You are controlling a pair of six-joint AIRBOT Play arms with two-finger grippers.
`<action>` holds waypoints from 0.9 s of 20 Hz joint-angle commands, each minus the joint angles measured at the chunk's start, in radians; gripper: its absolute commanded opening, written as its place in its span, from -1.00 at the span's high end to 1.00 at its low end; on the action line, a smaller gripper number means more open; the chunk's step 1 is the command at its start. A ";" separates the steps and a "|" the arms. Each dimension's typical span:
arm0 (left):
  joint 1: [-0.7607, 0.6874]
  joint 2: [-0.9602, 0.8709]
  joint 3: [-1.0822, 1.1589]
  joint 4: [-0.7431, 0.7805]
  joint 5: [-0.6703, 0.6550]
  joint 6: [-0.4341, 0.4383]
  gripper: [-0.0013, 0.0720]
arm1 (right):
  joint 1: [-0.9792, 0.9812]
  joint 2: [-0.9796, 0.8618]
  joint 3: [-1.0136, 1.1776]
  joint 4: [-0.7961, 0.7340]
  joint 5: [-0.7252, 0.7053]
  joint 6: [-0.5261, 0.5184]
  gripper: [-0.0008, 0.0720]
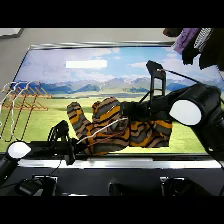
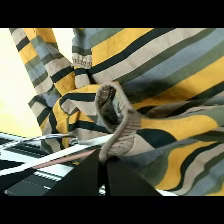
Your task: Fold the clothes and pants, and hang the long-sleeved shirts on hangers.
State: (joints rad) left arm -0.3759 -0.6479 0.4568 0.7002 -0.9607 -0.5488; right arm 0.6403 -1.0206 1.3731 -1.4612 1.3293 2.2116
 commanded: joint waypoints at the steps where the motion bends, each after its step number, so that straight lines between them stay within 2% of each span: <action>1: -0.059 -0.029 0.001 -0.032 0.114 0.000 0.91 | 0.001 0.000 0.001 0.002 0.004 -0.001 0.89; 4: -0.084 -0.043 0.001 -0.065 0.155 0.005 0.91 | 0.001 0.000 0.001 0.001 0.005 -0.002 0.89; 8: -0.098 -0.062 0.001 -0.137 0.154 0.056 0.91 | 0.001 -0.007 0.001 -0.014 0.008 -0.011 0.89; 12: -0.100 -0.063 0.001 -0.144 0.155 0.056 0.91 | 0.001 -0.011 0.001 -0.009 0.008 -0.029 0.88; 15: -0.100 -0.063 0.001 -0.159 0.163 0.057 0.91 | 0.001 -0.011 0.001 -0.002 0.008 -0.029 0.71; 17: -0.099 -0.065 0.001 -0.212 0.171 0.103 0.91 | 0.001 -0.011 0.001 0.008 0.008 -0.029 0.27; 18: -0.099 -0.067 0.001 -0.234 0.177 0.112 0.91 | 0.001 -0.011 0.001 0.010 0.008 -0.028 0.16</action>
State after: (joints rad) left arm -0.4747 -0.7120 0.4568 0.5243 -0.7979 -0.4725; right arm 0.6403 -1.0313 1.3731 -1.4605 1.3361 2.1849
